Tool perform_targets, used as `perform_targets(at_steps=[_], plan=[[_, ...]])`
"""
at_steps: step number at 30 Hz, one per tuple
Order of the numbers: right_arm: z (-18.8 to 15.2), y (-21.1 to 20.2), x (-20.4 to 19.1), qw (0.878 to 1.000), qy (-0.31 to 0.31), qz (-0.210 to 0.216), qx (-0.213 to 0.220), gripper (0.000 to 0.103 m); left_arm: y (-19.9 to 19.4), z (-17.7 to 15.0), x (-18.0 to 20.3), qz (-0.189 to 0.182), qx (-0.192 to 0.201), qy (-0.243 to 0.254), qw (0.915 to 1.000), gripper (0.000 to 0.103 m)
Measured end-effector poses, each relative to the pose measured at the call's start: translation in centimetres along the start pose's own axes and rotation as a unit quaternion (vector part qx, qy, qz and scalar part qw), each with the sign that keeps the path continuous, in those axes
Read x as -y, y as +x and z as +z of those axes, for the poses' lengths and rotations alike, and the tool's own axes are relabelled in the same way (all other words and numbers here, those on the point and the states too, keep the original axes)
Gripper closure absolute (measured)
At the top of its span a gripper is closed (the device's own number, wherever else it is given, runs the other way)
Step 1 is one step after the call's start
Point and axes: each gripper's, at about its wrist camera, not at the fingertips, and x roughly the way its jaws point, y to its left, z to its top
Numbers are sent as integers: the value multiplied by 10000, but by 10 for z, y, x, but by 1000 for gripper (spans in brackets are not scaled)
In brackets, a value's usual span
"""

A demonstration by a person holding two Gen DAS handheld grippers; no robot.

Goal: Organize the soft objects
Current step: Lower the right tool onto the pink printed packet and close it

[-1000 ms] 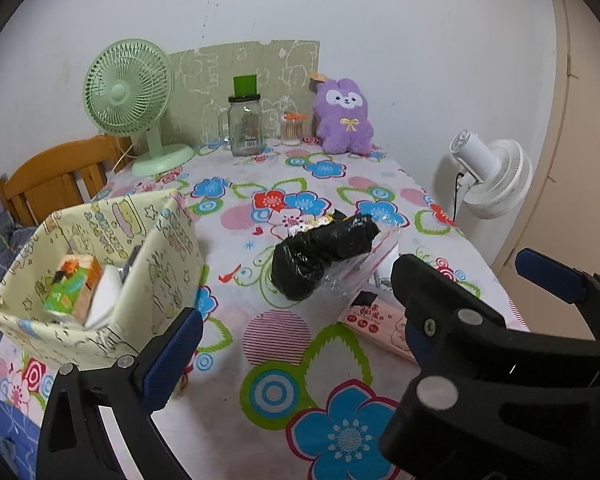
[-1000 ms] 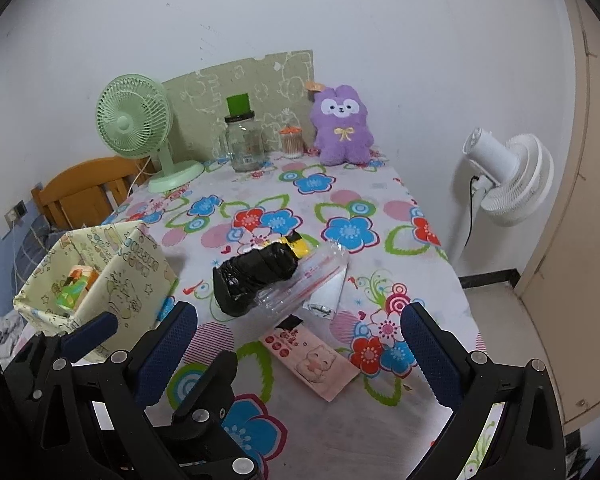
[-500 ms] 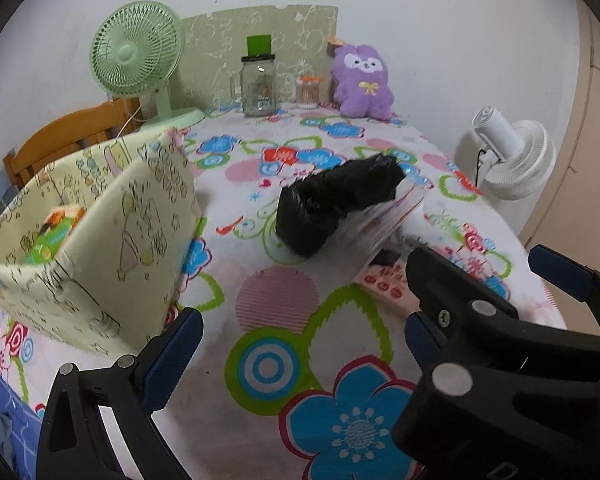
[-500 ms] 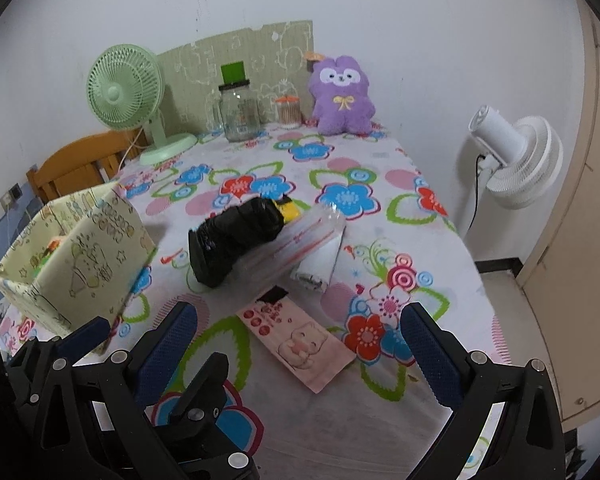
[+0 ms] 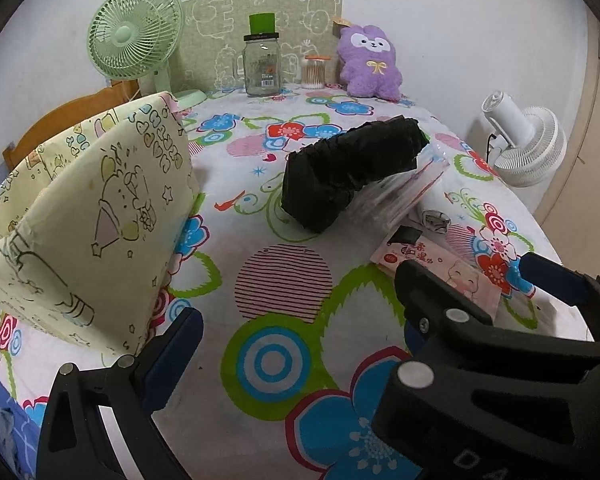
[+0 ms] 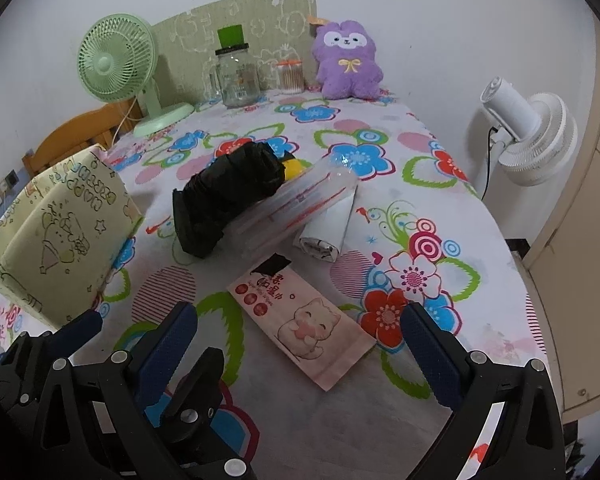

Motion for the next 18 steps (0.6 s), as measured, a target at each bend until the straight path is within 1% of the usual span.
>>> perform_targets(at_steps=[1,5,8,11,13,14,15,16,17,18], plan=[[0,2,0,10000,-5,13,-25,4,1,1,0,7,-14,-4,10000,2],[2,13,0,9998,-83,38,-170,8,6,2,1,0,-73,-1,10000,2],[2,20,-2,9994,-222,85,-269,13,10,2,3,-6,-119,41,9999,2],[3,25,-4,9988,-319,112,-349,18,11,3,5,-48,-164,68,9998,2],[5,27,-5,9983,-439,114,-372,25,12,4,6,-55,-184,93,9998,3],[6,27,-5,9981,-474,129,-381,26,12,4,6,-61,-190,97,9998,3],[6,27,-5,9978,-515,124,-387,31,12,4,6,-61,-194,112,9997,3],[7,27,-5,9977,-546,106,-390,38,12,4,7,-55,-192,125,9997,3],[7,27,-5,9975,-583,88,-392,43,12,4,8,-48,-188,148,9997,3],[8,27,-5,9973,-611,82,-397,53,11,4,9,-47,-190,176,9997,3]])
